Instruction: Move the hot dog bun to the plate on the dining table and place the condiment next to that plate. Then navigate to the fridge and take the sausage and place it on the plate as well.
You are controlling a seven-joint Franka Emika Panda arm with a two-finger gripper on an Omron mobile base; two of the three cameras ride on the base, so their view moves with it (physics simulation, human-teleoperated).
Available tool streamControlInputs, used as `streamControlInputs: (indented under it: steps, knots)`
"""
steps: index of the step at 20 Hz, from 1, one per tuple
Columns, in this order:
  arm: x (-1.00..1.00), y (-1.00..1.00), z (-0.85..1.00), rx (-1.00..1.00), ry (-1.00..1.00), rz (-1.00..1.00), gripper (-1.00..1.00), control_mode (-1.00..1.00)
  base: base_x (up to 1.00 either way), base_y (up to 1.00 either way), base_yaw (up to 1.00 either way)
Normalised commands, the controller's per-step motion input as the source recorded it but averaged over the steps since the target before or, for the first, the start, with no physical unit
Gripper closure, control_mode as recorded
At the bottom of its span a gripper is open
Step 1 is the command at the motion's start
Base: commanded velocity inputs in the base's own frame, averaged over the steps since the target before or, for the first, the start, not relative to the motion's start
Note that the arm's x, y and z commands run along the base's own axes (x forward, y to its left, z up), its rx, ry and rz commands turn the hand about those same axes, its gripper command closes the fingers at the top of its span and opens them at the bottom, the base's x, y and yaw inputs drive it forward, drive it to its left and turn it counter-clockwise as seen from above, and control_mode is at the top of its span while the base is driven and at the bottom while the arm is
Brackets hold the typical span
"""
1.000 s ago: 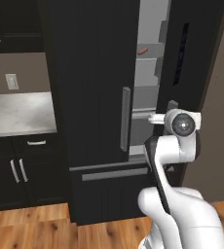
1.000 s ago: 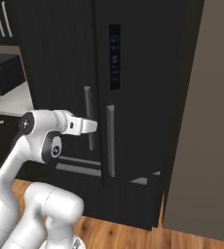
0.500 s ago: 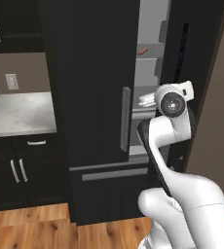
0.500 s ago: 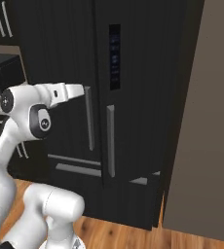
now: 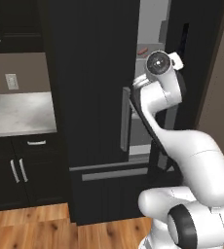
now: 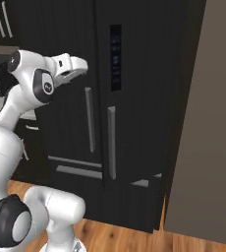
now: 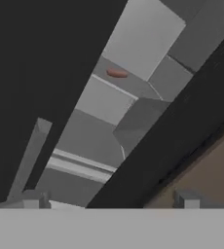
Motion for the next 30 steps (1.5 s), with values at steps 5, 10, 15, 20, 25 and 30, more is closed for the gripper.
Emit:
streamControlInputs:
  steps: [5,10,15,20,25,30]
  knots:
    - [0.57,0.19,-0.14,-0.23,0.15,-0.11,-1.0,-1.0,0.0,0.0,0.0]
    - [0.34,0.19,-0.22,-0.24,0.09,-0.1,-1.0,-1.0,0.0,0.0,0.0]
    - [0.4,-0.12,-0.15,-0.08,0.07,-0.05,-1.0,-1.0,0.0,0.0,0.0]
    - [0.4,-0.32,-0.11,-0.04,0.0,0.0,-1.0,-1.0,0.0,0.0,0.0]
    - [0.2,-0.39,-0.14,-0.03,0.0,0.0,-1.0,-1.0,0.0,0.0,0.0]
    - [0.02,-0.48,-0.13,-0.01,0.0,0.0,-1.0,-1.0,0.0,0.0,0.0]
